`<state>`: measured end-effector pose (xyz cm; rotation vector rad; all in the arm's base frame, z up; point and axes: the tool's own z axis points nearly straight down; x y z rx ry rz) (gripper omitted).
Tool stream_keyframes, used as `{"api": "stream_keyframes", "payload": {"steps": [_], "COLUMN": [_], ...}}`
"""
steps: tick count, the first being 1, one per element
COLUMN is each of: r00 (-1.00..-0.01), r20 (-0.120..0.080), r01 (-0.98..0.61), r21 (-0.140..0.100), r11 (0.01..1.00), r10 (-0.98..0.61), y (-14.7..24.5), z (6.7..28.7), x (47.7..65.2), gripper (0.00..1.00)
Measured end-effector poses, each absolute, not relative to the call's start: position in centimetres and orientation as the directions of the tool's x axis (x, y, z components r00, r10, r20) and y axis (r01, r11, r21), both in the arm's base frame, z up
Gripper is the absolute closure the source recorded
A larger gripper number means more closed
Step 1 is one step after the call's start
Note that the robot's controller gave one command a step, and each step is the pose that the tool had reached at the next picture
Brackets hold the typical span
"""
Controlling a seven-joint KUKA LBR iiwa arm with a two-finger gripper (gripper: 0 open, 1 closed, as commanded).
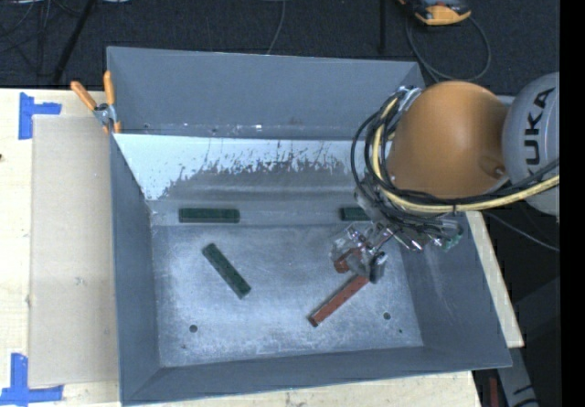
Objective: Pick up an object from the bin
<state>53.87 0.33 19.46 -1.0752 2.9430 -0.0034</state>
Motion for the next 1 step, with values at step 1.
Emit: {"api": "stream_keyframes", "payload": {"steps": [1], "r00": [-0.384], "r20": [-0.003], "r01": [-0.923], "r21": [-0.002], "r11": [0.384], "r10": [-0.923], "y": [1.54], "z": [24.44], "x": [55.44], "gripper": [1.0]}}
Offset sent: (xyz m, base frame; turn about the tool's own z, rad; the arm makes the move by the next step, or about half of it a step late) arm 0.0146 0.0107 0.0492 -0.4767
